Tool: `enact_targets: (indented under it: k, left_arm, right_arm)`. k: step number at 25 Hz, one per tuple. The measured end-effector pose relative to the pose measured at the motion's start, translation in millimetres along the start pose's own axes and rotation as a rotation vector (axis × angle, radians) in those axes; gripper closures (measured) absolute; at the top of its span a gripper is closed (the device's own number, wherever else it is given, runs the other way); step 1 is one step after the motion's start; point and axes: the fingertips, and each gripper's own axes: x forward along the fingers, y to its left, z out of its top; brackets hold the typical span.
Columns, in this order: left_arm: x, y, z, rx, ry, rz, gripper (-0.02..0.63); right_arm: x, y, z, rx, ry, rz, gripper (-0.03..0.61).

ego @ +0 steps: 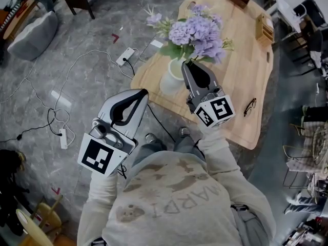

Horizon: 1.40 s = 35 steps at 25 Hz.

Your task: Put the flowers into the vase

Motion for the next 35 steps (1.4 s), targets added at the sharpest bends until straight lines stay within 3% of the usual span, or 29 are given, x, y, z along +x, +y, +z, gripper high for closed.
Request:
enact_targets:
  k: [12,19,26,31,35]
  left_arm:
    - [5,1,-2,-0.001,0.006,-0.009,0.614]
    - [9,-5,-4,-0.005,0.005,-0.023,0.614]
    - [12,-5,-5,-0.009,0.006,-0.022,0.614]
    - [12,-6,-6,-0.01,0.004,-0.022,0.614]
    - [10,-6,-6,-0.016,0.001,-0.014,0.614]
  right_arm:
    - [-7,8,-18,-0.058,0.124,0.013,0.494]
    - [-17,6,-22,0.002,0.175,-0.005,0.442]
    - [-22,6,-23,-0.011,0.259,0.01,0.387]
    - [-16,7,-23,0.055,0.311,0.04,0.342]
    - [-15,10,-24,0.018,0.336,0.047,0.338]
